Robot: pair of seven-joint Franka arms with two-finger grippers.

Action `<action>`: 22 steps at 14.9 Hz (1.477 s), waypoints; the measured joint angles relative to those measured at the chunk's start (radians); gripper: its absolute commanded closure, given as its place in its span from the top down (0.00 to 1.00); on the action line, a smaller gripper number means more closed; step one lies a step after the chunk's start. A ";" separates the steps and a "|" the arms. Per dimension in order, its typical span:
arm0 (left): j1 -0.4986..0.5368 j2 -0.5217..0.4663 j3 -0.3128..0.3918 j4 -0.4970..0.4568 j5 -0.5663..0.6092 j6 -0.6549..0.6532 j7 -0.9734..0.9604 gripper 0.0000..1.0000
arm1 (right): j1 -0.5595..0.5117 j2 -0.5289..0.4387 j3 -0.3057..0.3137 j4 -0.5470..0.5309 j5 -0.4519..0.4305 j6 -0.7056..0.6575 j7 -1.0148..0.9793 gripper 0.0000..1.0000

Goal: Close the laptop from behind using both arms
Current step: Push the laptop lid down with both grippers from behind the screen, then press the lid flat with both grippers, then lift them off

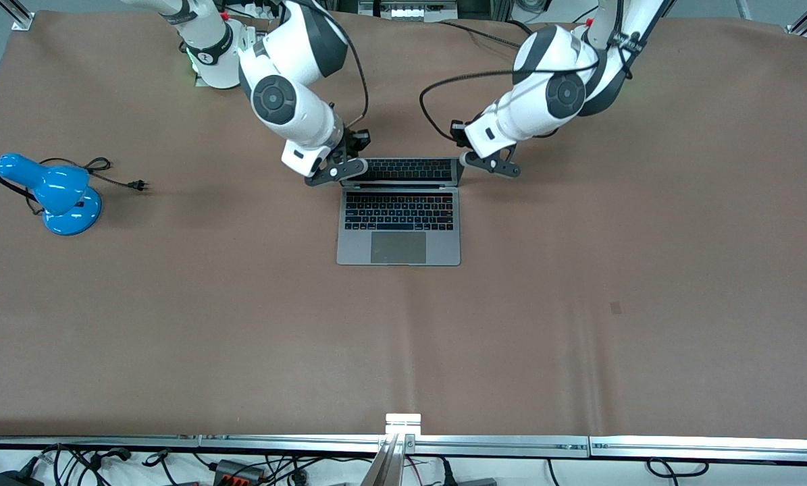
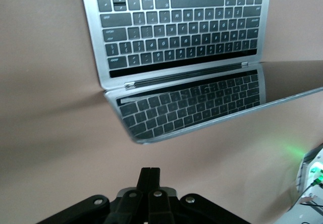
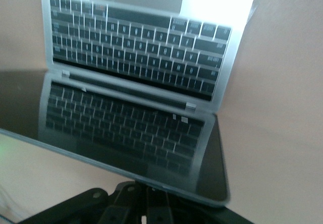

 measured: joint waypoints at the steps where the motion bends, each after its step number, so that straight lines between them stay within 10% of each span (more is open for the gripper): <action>1: 0.000 0.019 0.000 0.018 0.004 0.005 0.000 0.00 | -0.004 0.000 -0.001 0.001 0.000 0.024 0.012 0.00; 22: -0.092 0.638 0.134 0.491 0.541 0.083 -0.187 0.00 | -0.066 0.527 -0.051 0.428 -0.070 0.102 0.030 0.00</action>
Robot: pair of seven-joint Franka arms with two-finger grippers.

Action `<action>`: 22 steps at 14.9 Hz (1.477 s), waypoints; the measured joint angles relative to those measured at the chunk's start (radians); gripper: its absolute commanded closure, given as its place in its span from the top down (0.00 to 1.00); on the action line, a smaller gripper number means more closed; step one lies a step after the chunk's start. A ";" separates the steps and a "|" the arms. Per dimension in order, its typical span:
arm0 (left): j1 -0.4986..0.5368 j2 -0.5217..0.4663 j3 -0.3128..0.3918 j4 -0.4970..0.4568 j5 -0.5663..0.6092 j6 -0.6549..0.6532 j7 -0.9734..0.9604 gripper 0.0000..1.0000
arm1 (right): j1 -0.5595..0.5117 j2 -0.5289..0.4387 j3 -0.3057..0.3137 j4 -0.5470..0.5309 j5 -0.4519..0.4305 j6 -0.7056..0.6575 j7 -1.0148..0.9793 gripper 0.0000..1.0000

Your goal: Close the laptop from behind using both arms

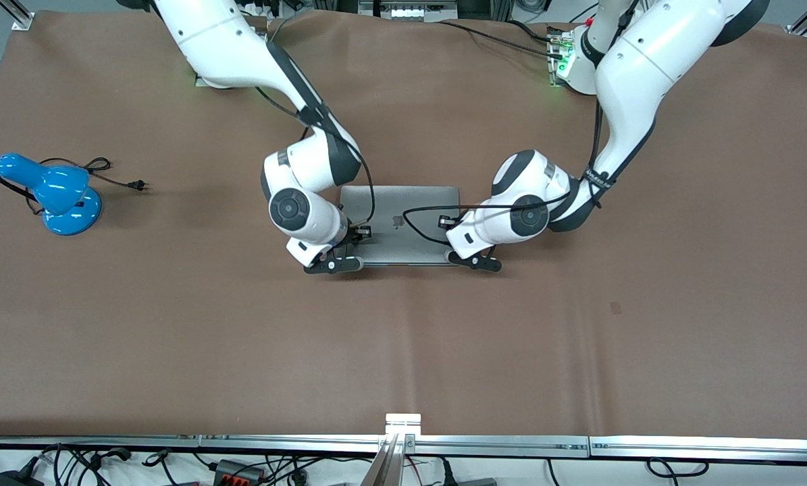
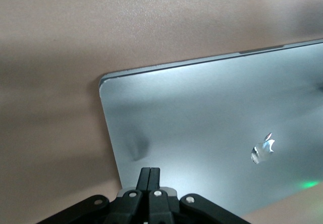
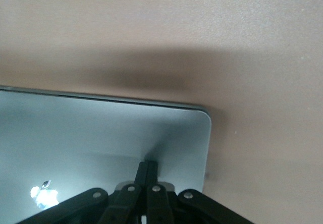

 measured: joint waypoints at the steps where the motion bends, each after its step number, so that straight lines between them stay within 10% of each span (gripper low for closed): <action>1: -0.014 0.007 0.014 0.005 0.000 0.010 -0.001 0.00 | 0.000 0.002 0.000 0.006 -0.001 -0.001 0.000 0.00; 8: -0.053 0.010 0.053 0.023 0.014 0.034 -0.014 0.00 | 0.007 0.001 -0.031 0.033 -0.021 0.005 0.000 0.00; 13: 0.034 -0.150 0.078 0.106 0.022 -0.280 -0.005 0.03 | 0.001 -0.129 -0.106 0.079 -0.145 -0.147 -0.001 0.00; 16: 0.140 -0.317 0.117 0.160 0.023 -0.562 0.079 0.43 | -0.006 -0.234 -0.157 0.080 -0.254 -0.272 -0.006 0.00; 17: 0.152 -0.377 0.159 0.168 0.023 -0.635 0.101 0.99 | -0.009 -0.267 -0.174 0.082 -0.285 -0.316 -0.016 0.00; 19: 0.154 -0.490 0.275 0.170 0.024 -0.729 0.187 1.00 | -0.010 -0.326 -0.212 0.109 -0.310 -0.440 -0.055 0.00; 20: 0.152 -0.541 0.341 0.170 0.024 -0.748 0.267 1.00 | -0.011 -0.346 -0.232 0.142 -0.313 -0.514 -0.086 0.26; 21: 0.149 -0.586 0.408 0.169 0.024 -0.758 0.357 1.00 | -0.012 -0.358 -0.255 0.181 -0.313 -0.580 -0.118 0.99; 22: 0.150 -0.624 0.462 0.166 0.024 -0.764 0.423 1.00 | -0.017 -0.366 -0.277 0.216 -0.313 -0.627 -0.145 1.00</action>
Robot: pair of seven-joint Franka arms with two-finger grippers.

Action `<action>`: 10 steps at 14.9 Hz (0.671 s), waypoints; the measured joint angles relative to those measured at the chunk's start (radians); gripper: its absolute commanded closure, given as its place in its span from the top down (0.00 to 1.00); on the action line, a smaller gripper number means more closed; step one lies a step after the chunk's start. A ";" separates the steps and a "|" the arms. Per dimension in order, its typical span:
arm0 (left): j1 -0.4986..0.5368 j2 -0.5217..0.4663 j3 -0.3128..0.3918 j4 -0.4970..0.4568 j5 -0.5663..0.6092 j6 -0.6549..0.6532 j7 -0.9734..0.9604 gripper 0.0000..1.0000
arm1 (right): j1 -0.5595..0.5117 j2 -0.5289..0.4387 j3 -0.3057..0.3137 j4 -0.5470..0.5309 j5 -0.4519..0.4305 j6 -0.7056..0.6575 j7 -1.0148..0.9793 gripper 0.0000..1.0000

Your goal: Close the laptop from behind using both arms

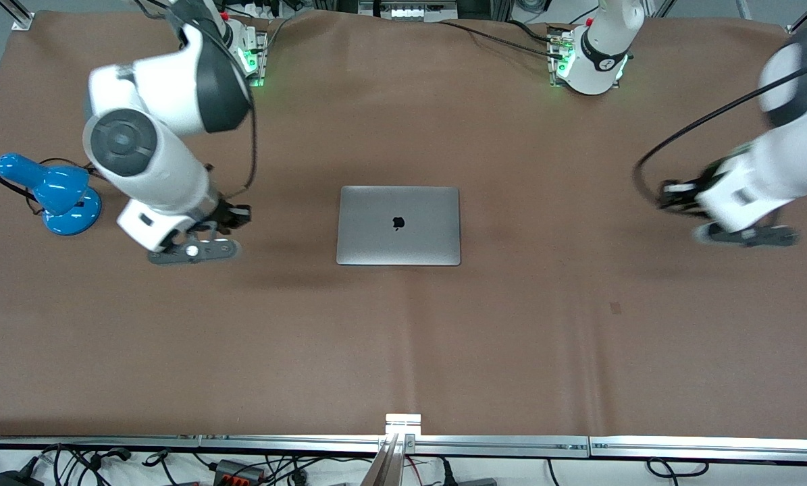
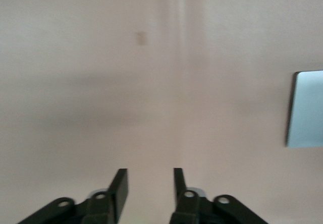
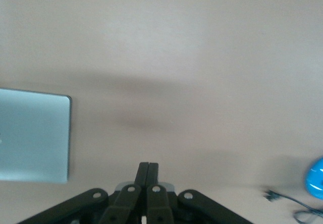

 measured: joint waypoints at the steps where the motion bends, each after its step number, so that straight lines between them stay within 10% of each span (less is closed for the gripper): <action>1: 0.001 -0.029 0.036 -0.005 0.000 -0.002 0.034 1.00 | -0.012 -0.003 -0.016 0.024 0.004 -0.025 -0.014 1.00; 10: -0.026 -0.061 0.058 -0.045 -0.009 -0.001 -0.017 1.00 | -0.245 -0.005 0.006 0.149 0.046 -0.033 -0.053 1.00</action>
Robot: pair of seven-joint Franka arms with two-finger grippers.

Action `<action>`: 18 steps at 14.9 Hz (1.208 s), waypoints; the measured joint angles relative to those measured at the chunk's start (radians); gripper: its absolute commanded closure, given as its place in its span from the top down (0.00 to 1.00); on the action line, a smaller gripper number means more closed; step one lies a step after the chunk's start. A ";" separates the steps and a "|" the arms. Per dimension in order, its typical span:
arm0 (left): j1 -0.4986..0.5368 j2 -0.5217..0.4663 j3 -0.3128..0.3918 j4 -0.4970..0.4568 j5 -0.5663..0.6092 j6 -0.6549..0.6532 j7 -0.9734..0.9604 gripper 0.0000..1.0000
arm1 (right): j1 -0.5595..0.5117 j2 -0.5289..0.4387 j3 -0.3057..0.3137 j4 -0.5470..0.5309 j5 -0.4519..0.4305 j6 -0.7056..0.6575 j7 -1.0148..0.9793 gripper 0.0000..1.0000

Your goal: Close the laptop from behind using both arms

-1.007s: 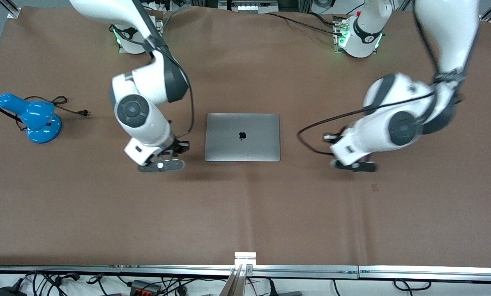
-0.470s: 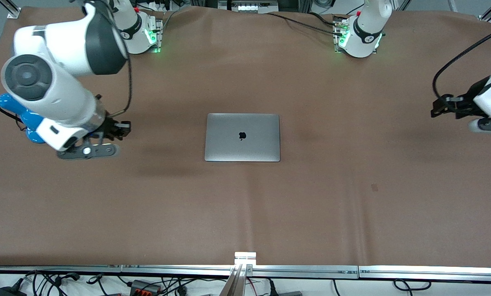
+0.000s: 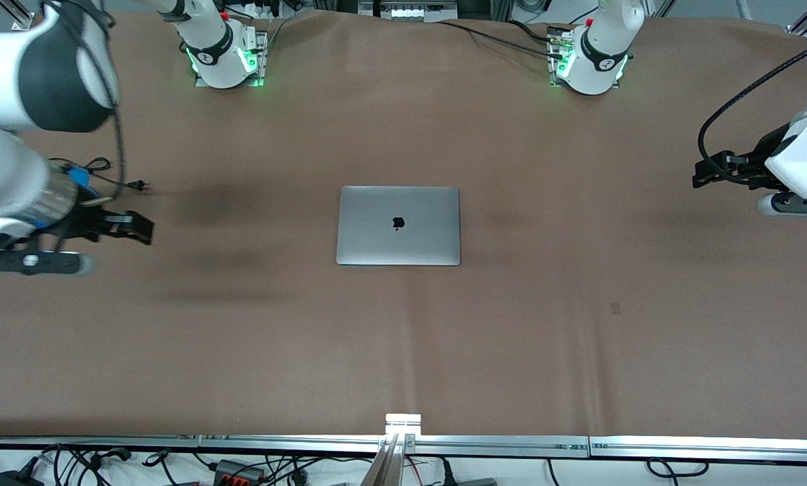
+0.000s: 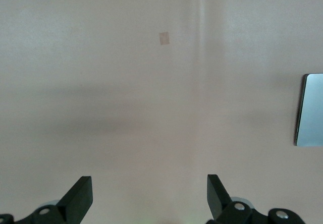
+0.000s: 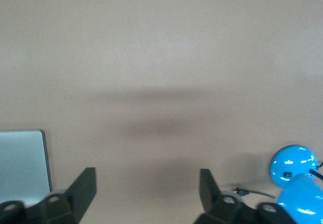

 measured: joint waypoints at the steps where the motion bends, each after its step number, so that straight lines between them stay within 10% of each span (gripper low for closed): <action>1: 0.000 -0.001 -0.001 0.000 0.000 0.000 -0.002 1.00 | -0.068 -0.010 0.049 0.017 0.000 -0.001 -0.020 1.00; 5: -0.004 -0.007 -0.012 0.000 0.000 -0.005 -0.007 1.00 | -0.301 -0.044 0.199 0.007 0.001 -0.007 -0.099 1.00; 12: -0.004 -0.010 -0.016 0.000 0.000 -0.014 -0.010 1.00 | -0.296 -0.108 0.230 -0.078 -0.038 -0.003 -0.104 1.00; 18: -0.004 -0.010 -0.016 0.000 0.000 -0.019 -0.011 1.00 | -0.297 -0.313 0.230 -0.373 -0.062 0.078 -0.106 1.00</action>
